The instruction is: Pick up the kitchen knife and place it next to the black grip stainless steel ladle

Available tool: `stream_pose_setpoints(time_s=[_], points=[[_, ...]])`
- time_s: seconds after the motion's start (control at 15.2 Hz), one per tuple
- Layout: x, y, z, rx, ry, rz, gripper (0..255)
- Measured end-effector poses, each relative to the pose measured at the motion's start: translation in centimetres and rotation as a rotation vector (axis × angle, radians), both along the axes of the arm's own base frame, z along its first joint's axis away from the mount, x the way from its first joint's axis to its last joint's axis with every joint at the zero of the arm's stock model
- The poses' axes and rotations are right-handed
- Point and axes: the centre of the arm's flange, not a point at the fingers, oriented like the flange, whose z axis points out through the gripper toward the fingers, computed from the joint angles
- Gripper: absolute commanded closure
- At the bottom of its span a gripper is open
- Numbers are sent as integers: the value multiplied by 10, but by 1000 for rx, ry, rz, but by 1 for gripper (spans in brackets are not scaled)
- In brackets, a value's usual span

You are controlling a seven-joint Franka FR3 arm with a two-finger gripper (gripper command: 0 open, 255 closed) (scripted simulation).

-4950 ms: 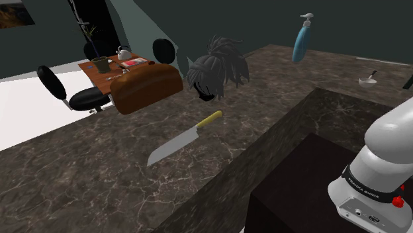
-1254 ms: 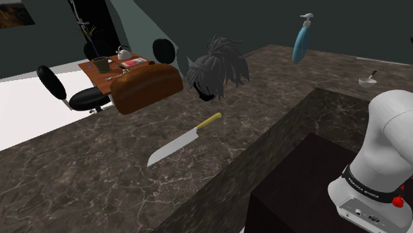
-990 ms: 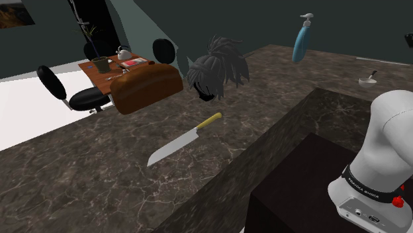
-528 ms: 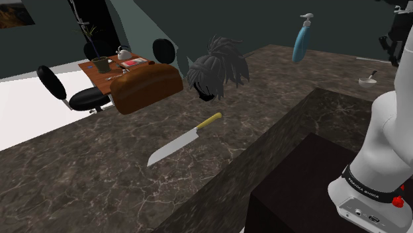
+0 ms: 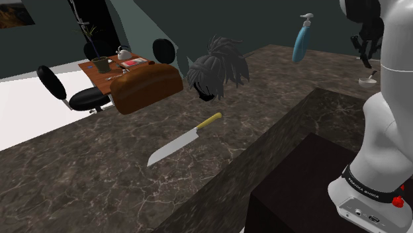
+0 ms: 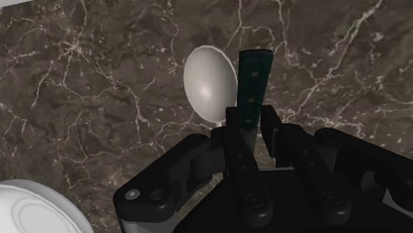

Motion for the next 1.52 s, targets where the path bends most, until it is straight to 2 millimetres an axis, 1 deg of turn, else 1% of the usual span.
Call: stream_pose_setpoints(time_s=[0.13, 0.2, 0.33, 0.92, 1.39, 1.52], points=[[21, 16, 2, -1, -1, 1, 255], [27, 25, 0, -1, -1, 1, 255], [34, 31, -6, -1, -1, 1, 255], [35, 33, -51, 0, -2, 0, 255], [35, 33, -91, 0, -2, 0, 255], [35, 33, -96, 0, -2, 0, 255]])
